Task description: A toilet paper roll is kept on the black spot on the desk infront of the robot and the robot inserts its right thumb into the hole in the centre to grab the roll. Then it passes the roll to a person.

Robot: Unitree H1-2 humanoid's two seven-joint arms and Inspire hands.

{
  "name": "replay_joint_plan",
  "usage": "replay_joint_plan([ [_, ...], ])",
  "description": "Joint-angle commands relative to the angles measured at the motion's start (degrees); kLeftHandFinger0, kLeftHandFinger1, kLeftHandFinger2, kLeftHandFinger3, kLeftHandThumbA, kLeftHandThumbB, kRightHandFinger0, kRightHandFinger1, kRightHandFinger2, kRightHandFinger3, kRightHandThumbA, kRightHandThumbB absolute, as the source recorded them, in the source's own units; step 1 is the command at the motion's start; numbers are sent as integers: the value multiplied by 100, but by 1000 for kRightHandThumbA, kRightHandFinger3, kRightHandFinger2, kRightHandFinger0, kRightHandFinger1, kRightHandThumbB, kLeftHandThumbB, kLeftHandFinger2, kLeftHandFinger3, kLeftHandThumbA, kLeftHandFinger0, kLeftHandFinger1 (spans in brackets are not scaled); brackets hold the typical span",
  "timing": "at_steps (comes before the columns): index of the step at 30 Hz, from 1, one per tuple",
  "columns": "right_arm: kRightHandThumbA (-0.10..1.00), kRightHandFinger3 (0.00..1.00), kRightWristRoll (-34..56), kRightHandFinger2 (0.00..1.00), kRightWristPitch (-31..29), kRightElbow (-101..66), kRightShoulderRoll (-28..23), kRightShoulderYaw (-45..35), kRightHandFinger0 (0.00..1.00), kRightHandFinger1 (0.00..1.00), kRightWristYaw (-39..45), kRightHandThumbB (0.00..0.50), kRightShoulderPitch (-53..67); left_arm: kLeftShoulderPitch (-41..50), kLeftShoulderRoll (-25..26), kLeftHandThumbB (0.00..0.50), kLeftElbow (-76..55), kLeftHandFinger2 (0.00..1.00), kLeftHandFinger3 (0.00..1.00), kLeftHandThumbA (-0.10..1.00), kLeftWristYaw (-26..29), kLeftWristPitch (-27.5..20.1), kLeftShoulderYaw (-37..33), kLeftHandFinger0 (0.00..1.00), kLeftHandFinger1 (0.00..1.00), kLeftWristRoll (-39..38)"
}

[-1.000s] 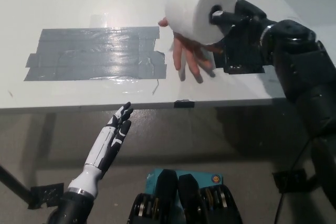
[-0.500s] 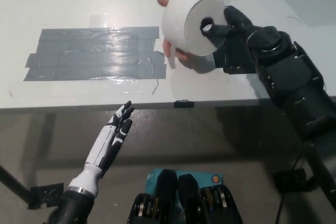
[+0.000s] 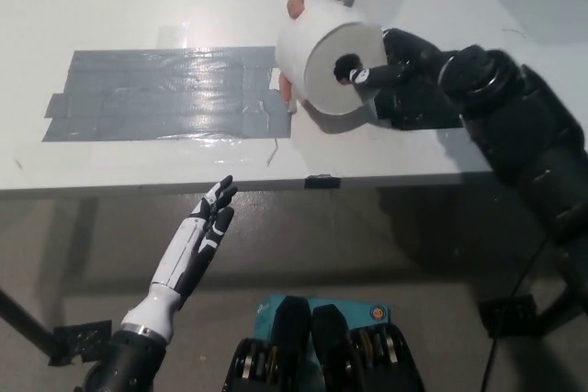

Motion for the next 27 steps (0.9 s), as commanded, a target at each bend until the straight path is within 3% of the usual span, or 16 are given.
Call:
replay_joint_plan([
  [1,703,1000,5,1000,210,-679,-296,-146,1000,1000,546,500,-160,-164,51,106,-192,1000,1000,1000,-63,24,-28,1000,1000,46],
  [10,805,1000,-93,1000,322,-2082,-657,-789,1000,1000,25,500,292,-196,58,98,-165,1000,1000,1000,-83,8,-22,1000,1000,19],
  [13,871,1000,-432,1000,619,-3254,-931,-732,1000,1000,-26,500,724,-209,67,80,-157,1000,1000,1000,-90,5,-22,1000,1000,16],
  [19,896,1000,-735,1000,1091,-5284,-1190,-669,1000,1000,111,500,1708,-164,64,91,-120,1000,1000,1000,-78,-36,-8,1000,1000,-11],
  [24,879,1000,-661,1000,1178,-6599,-1082,-944,1000,1000,-74,500,2673,-144,58,85,-82,1000,1000,1000,-62,-56,-12,1000,1000,2],
  [27,891,1000,-488,1000,719,-7047,-838,-1070,1000,1000,-288,480,3265,-165,46,79,-49,1000,1000,1000,-16,-89,29,1000,1000,-13],
])
